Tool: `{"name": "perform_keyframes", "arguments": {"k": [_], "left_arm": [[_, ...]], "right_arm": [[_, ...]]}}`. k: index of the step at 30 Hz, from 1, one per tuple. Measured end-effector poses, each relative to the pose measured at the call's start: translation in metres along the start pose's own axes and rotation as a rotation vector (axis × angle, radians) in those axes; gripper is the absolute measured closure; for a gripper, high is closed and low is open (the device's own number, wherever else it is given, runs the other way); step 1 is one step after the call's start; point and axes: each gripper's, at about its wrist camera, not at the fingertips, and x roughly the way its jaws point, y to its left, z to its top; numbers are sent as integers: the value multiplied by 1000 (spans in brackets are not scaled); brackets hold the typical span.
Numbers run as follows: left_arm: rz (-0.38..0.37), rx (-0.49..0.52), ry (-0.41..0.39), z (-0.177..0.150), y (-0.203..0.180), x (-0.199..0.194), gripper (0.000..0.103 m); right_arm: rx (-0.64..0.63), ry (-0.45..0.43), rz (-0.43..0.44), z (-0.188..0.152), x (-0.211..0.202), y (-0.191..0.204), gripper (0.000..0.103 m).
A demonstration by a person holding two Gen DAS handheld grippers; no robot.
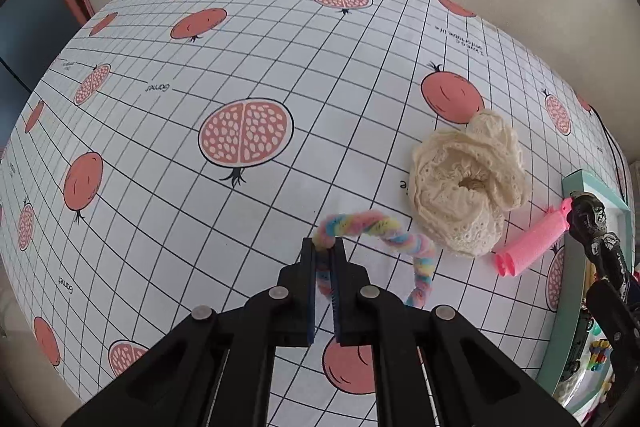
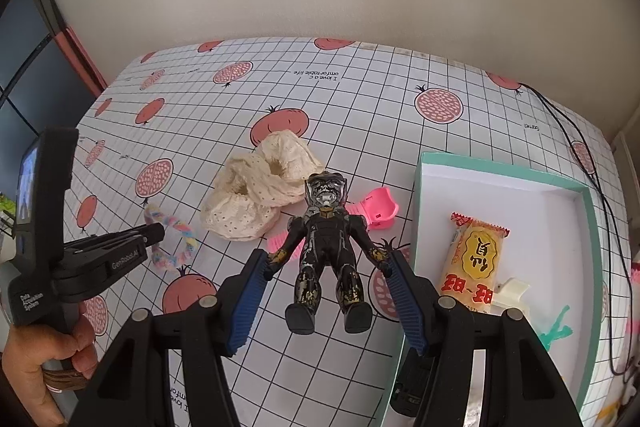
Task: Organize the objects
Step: 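Carry the action figure with the right tool while the left tool carries the cord over the tray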
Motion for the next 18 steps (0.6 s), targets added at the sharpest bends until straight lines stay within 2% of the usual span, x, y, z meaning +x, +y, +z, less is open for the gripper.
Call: {"name": "perform_keyframes", "arguments": {"k": [12, 18], "left_arm": [[-51, -11, -179, 16, 0, -62, 97], [-100, 15, -191, 12, -30, -71, 97]], "right_arm": [[10, -63, -1, 8, -28, -9, 40], [21, -68, -31, 4, -34, -29, 40]]}}
